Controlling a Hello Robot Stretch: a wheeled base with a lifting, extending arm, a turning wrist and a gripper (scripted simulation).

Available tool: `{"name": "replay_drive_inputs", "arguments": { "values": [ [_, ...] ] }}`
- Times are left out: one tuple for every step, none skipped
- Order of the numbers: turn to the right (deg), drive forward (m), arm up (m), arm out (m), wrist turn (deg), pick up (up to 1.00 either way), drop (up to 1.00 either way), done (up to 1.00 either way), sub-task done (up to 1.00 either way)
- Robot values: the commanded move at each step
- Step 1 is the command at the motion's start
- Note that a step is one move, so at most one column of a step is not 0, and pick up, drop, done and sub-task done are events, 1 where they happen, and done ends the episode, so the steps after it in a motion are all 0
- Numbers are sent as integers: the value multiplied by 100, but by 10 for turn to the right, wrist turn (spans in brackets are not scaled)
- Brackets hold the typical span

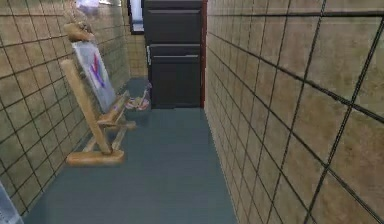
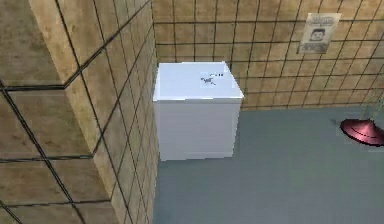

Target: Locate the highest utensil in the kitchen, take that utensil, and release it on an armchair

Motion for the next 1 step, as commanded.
{"name": "replay_drive_inputs", "arguments": {
  "values": [
    [-60,0,0,0,0,0,0,0,0]
  ]
}}
